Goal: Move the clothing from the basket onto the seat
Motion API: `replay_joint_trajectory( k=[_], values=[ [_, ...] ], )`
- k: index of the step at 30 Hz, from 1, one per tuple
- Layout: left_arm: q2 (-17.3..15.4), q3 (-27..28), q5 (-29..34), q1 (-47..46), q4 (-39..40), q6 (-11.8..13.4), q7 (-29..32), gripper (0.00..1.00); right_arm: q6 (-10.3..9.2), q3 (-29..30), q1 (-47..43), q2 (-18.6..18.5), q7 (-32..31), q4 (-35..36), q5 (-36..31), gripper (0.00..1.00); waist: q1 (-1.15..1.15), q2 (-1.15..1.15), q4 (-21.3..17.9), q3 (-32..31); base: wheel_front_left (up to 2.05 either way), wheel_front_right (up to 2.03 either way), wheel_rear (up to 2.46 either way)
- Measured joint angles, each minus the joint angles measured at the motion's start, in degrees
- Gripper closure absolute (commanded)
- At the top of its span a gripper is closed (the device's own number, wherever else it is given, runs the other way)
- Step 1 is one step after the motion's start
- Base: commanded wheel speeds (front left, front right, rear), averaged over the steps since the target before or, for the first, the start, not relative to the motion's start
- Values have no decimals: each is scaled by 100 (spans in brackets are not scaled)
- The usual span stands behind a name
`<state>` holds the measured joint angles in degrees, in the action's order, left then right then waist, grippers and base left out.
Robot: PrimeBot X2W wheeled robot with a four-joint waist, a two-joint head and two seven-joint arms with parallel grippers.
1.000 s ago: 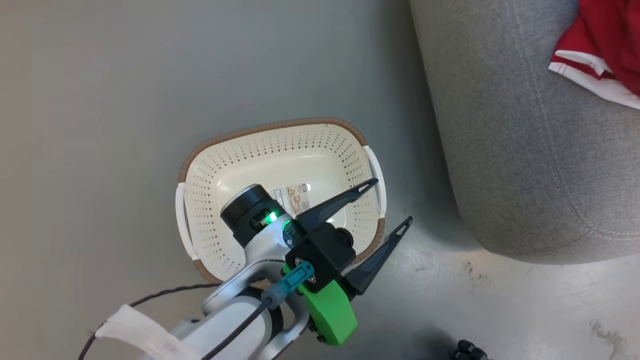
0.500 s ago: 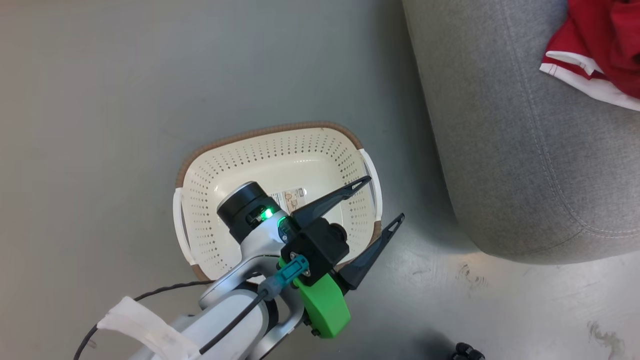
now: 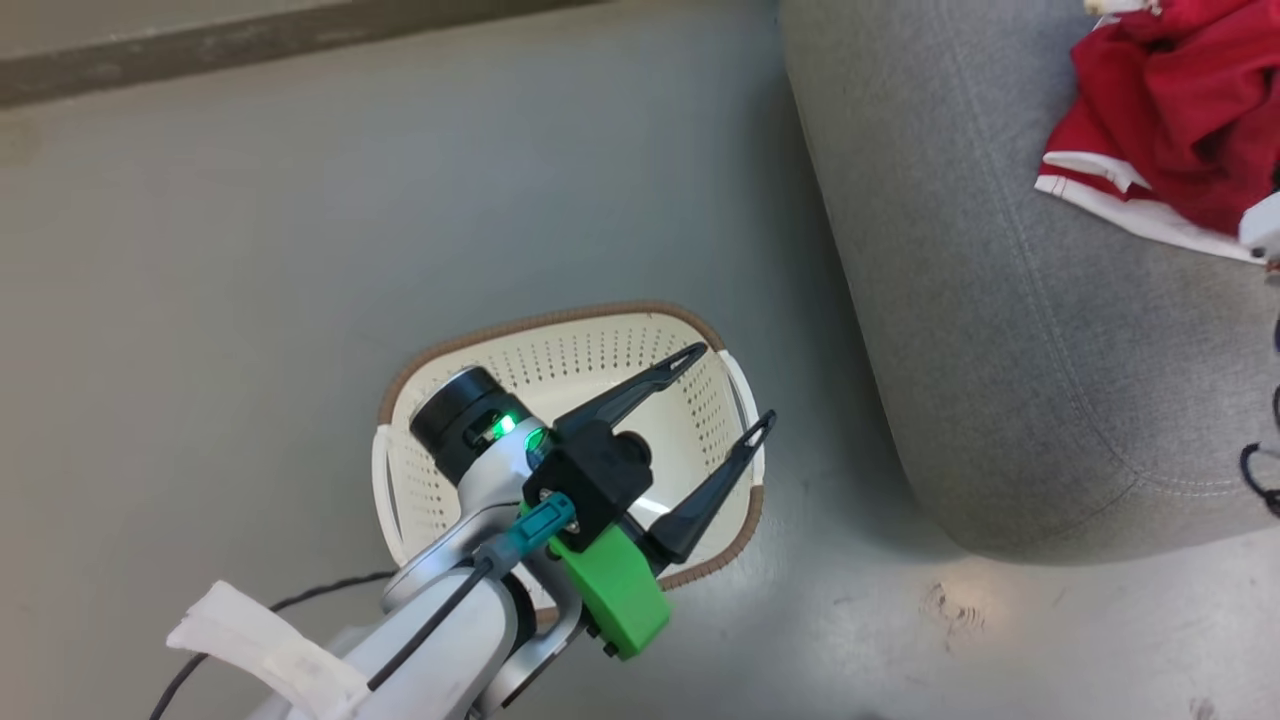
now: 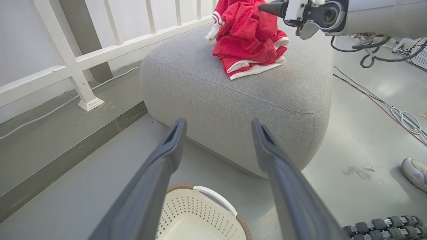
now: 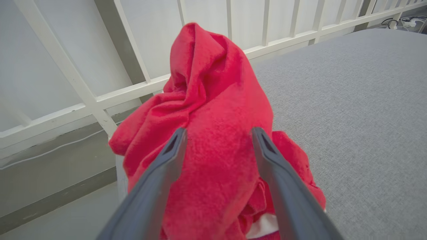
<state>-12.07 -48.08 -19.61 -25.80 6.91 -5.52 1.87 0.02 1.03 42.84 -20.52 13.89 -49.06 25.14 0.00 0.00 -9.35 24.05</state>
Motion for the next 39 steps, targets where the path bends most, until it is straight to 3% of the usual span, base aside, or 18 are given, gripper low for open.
replay_joint_trajectory(
  k=[12, 23, 30, 33, 39],
  values=[
    [9, 378, -185, 469, -279, 365, -303, 0, 255, -116, -751, 416, 53, 1073, -164, 0, 0, 0, 127, -736, 0, 0, 0],
    [3, 1123, -436, 1016, -453, 1068, -570, 0, 352, -421, -1597, 784, 54, 2173, -555, 0, 0, 0, 497, -1302, 0, 0, 0],
    [-123, 1683, -490, 1324, -491, 1165, -697, 0, 338, -688, -2131, 1043, 54, 2632, -775, 0, 0, 0, 734, -1586, 0, 0, 0],
    [-165, 1959, -492, 1597, -559, 1215, -706, 0, 327, -892, -2586, 1330, 54, 2831, -824, 0, 0, 0, 824, -1768, 0, 0, 0],
    [-193, 2321, -492, 1908, -583, 1217, -748, 0, 185, -931, -3029, 1373, 54, 3065, -865, 0, 0, 0, 834, -1933, 0, 0, 0]
  ],
)
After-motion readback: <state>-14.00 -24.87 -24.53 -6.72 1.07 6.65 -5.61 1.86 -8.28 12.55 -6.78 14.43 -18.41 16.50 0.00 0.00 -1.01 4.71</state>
